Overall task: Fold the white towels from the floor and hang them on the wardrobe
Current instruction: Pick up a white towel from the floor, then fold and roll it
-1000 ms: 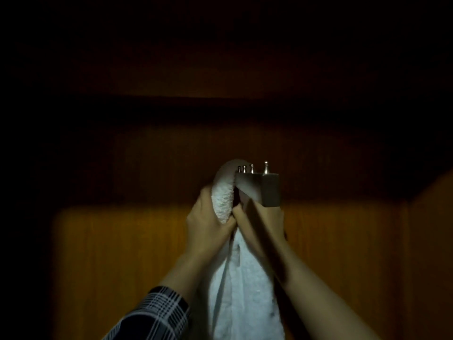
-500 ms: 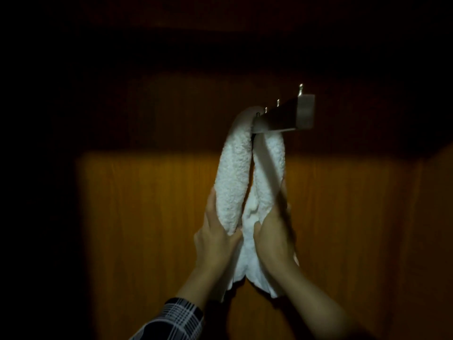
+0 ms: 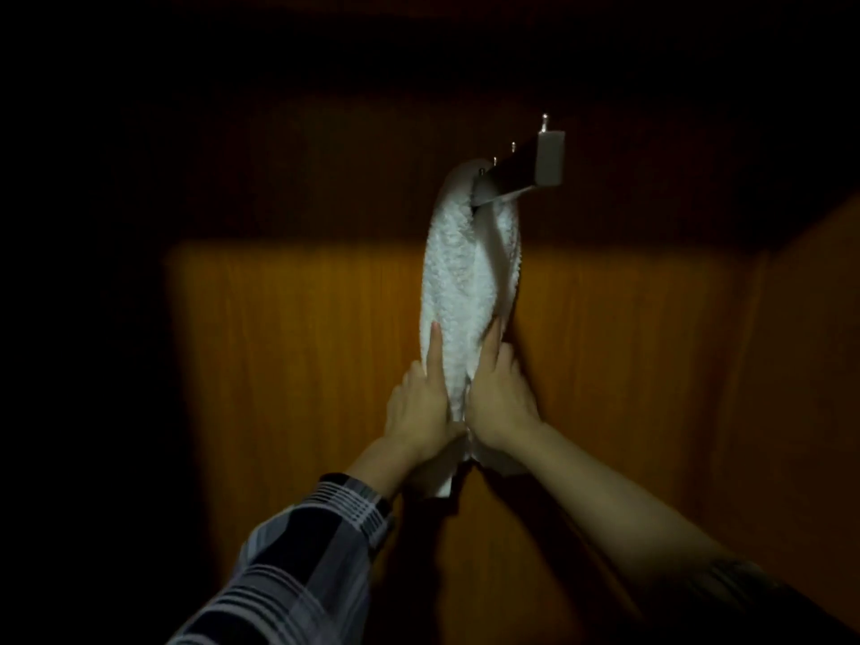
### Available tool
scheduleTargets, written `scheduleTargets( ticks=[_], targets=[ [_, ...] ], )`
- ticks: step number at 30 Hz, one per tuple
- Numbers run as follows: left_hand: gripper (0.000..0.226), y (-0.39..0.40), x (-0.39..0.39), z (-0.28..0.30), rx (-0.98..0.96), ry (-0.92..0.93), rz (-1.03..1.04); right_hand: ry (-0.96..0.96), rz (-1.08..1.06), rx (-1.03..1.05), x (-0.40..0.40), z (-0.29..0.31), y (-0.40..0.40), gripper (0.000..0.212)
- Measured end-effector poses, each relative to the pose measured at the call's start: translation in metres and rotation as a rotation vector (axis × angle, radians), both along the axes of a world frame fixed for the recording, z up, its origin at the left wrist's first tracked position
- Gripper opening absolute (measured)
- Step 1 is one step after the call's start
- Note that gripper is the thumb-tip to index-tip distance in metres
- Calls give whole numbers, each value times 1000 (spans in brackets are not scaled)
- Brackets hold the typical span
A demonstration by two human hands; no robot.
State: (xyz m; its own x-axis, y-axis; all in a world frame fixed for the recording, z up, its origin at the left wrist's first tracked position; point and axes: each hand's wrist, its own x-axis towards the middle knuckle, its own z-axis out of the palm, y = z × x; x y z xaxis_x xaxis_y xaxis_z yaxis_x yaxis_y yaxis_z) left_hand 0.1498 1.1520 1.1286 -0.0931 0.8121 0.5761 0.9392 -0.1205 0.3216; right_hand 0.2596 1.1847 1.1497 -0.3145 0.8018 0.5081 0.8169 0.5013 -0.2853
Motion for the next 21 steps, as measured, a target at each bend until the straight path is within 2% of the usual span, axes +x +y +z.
scheduleTargets(
  ticks=[2, 3, 5, 8, 11, 15, 21],
  targets=[
    [127, -24, 0, -1, -187, 33, 39, -59, 45, -154, 15, -1, -25, 101],
    [123, -36, 2, -5, -272, 30, 52, -75, 63, -186, 21, -5, -38, 98],
    [114, -60, 5, -17, -408, 28, 79, -83, 89, -215, 31, -13, -61, 83],
    [101, -100, 16, -33, -497, -29, 14, -37, 142, -223, 48, -30, -95, 53],
    [76, -149, 34, -46, -652, -25, -55, 20, 200, -295, 72, -56, -129, 30],
    [67, -227, 59, -92, -947, -36, -64, 8, 290, -503, 110, -114, -177, 18],
    [65, -336, 89, -199, -1052, -156, 4, -37, 317, -748, 145, -245, -246, 18]
  ],
)
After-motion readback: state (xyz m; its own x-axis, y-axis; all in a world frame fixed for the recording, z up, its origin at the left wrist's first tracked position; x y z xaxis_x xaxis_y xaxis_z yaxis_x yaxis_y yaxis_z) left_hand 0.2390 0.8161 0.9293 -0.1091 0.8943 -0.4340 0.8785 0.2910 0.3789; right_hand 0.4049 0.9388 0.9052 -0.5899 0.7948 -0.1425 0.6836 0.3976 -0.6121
